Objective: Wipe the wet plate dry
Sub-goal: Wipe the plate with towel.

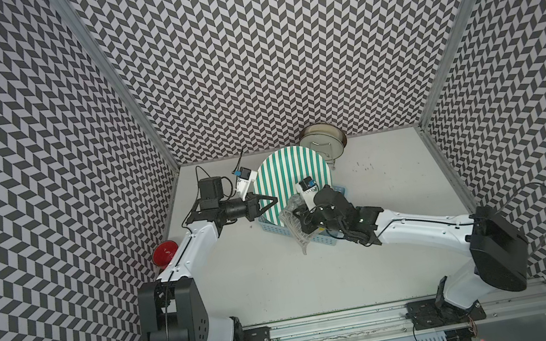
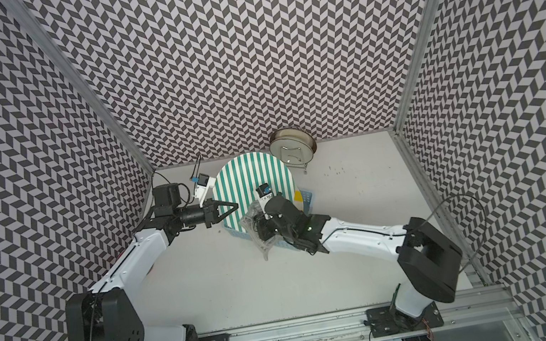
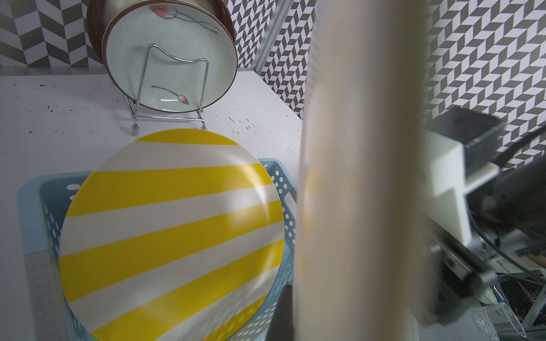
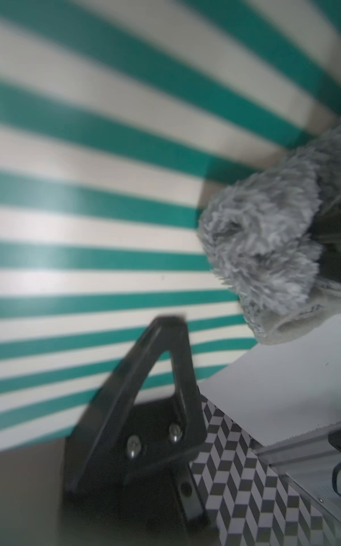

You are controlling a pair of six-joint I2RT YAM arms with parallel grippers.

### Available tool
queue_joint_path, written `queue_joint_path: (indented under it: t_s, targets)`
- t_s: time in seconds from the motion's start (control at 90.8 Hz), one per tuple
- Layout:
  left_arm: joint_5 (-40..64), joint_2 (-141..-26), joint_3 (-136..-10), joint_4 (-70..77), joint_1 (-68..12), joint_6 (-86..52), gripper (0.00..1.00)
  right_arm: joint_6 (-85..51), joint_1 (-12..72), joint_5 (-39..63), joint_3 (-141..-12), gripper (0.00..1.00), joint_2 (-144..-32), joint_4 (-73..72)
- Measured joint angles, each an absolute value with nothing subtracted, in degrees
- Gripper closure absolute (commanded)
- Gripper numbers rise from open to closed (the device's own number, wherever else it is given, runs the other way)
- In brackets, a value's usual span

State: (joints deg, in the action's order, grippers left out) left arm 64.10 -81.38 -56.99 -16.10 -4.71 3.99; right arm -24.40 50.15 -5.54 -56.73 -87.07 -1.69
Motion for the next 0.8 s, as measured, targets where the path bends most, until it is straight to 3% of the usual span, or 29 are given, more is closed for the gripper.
queue_joint_path:
  t_s: [0.209, 0.43, 0.661, 0.804]
  targets:
    - [62.7, -81.3, -57.0, -16.2, -4.7, 4.4, 1.0, -27.5, 38.3, -5.4, -47.5, 1.0, -78.4, -0.4]
    - [64.8, -80.9, -59.4, -21.2, -5.1, 8.6, 1.0, -27.7, 26.7, -2.4, -46.4, 1.0, -69.6, 2.0]
    - [62.2, -80.9, -69.6, -34.3, -5.9, 24.6, 1.0, -27.6, 14.3, 15.0, -50.3, 1.0, -66.5, 2.2]
    - [58.5, -81.0, -75.8, -45.5, -9.3, 38.9, 1.0, -27.8, 11.3, 27.1, -54.2, 1.0, -68.2, 1.4]
